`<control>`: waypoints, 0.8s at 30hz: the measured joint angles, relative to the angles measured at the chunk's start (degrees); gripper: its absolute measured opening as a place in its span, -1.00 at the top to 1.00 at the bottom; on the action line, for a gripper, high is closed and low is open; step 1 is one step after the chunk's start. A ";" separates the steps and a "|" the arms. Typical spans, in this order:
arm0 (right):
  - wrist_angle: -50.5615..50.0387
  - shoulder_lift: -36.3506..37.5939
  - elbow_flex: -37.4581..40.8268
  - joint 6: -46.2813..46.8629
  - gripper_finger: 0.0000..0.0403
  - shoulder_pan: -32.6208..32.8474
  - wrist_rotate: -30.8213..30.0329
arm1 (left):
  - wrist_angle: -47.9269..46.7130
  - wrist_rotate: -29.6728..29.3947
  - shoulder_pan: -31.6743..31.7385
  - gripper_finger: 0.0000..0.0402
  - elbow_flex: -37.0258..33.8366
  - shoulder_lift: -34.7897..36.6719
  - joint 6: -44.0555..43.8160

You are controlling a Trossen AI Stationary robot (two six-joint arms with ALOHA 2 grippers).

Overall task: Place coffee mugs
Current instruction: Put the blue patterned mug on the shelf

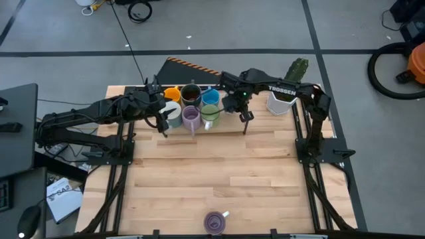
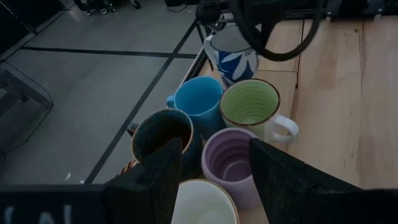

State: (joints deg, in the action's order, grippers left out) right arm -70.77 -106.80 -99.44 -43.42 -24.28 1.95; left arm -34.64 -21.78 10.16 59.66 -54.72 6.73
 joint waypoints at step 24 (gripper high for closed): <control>1.38 0.09 3.58 3.17 0.82 5.30 1.87 | 0.22 2.51 -0.01 0.04 0.00 0.00 -0.52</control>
State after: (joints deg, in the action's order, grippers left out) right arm -69.40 -106.72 -95.85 -40.24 -18.98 3.81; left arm -34.41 -19.27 10.15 59.66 -54.72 6.22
